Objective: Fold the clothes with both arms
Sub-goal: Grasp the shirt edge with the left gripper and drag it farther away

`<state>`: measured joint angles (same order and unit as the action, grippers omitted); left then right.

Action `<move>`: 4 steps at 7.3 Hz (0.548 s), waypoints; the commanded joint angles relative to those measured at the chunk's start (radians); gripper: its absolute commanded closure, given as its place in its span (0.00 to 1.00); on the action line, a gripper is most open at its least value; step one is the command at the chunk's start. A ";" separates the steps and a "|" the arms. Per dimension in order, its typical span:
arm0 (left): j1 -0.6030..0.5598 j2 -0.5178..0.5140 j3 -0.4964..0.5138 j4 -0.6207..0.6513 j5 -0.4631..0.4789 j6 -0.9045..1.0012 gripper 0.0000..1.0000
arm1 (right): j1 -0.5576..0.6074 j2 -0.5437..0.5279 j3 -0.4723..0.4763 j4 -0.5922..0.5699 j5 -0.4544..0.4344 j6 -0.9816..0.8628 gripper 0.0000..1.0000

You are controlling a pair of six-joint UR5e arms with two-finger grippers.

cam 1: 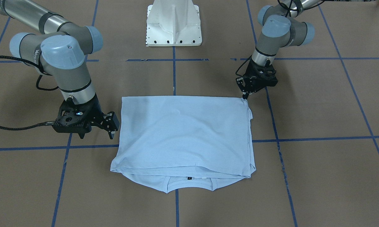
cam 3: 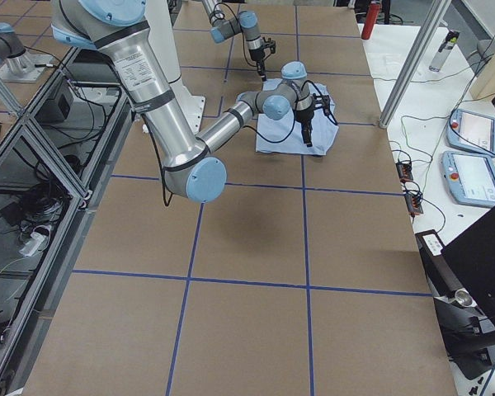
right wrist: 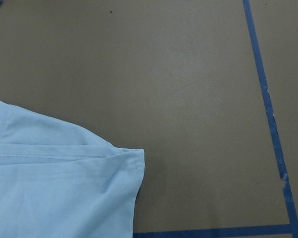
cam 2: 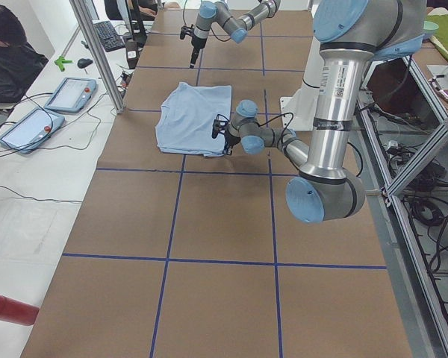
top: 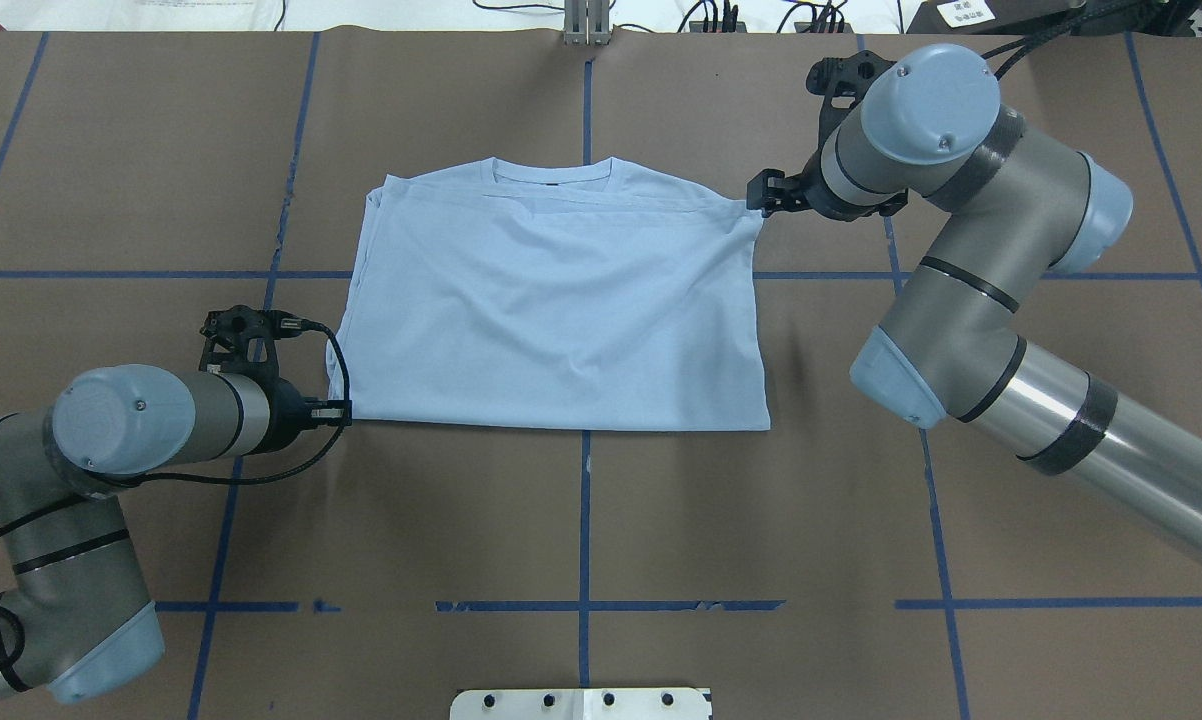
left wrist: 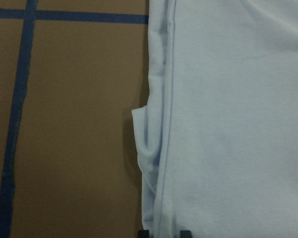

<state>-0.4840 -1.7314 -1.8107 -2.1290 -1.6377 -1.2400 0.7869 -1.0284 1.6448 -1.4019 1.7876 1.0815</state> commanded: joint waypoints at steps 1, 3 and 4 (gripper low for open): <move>-0.008 0.013 -0.004 0.004 0.019 0.025 1.00 | 0.000 -0.001 -0.003 0.000 -0.002 0.000 0.00; -0.100 0.012 0.013 0.008 0.021 0.201 1.00 | 0.000 -0.005 -0.006 0.000 -0.002 0.000 0.00; -0.176 0.007 0.057 0.006 0.018 0.300 1.00 | -0.002 -0.005 -0.006 0.000 -0.002 0.002 0.00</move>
<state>-0.5795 -1.7208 -1.7914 -2.1228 -1.6176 -1.0524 0.7863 -1.0330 1.6393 -1.4021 1.7857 1.0818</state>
